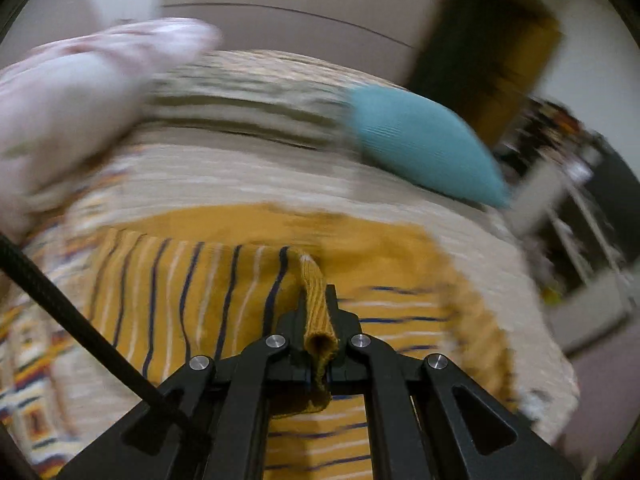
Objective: Fold small clothes
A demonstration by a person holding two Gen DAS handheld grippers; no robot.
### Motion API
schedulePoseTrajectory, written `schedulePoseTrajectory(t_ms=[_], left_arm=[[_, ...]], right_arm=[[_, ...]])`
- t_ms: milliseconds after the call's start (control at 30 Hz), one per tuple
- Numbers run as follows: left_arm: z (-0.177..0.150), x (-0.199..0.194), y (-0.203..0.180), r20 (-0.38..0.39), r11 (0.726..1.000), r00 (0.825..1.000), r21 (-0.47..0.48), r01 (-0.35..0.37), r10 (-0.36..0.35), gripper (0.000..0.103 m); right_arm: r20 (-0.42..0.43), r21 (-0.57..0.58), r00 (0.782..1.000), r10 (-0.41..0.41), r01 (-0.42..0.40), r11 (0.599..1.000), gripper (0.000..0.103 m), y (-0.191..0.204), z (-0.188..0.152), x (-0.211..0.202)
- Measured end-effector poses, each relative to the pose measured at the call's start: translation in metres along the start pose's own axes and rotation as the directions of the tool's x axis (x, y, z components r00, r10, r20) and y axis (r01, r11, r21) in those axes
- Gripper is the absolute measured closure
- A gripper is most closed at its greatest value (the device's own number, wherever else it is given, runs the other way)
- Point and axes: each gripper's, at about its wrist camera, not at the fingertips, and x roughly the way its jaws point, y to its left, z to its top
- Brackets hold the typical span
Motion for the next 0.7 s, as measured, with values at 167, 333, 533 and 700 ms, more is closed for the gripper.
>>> schedulePoseTrajectory(t_ms=[167,333,533,700], left_arm=[[-0.005,0.032,-0.059,-0.076,0.987,0.984,-0.013,0.163,-0.164,0.077],[-0.035,-0.003,-0.038,-0.044,0.993,0.993,-0.025,0.111,-0.112,0.050],[-0.096,-0.061,0.032,0.009,0.969,0.972,-0.083,-0.231,0.233,0.040],[-0.157,-0.091,0.126,-0.046,0.893,0.946,-0.318,-0.318,0.321,0.039]], right_arm=[[0.014,0.032,0.999,0.048,-0.048,0.998,0.000,-0.006,-0.001,-0.003],[0.021,0.047,0.997,0.072,-0.073,0.996,0.000,-0.009,-0.002,-0.004],[0.030,0.071,0.994,0.105,-0.106,0.992,0.000,-0.014,-0.002,-0.007],[0.038,0.087,0.991,0.128,-0.131,0.987,0.000,-0.017,-0.003,-0.008]])
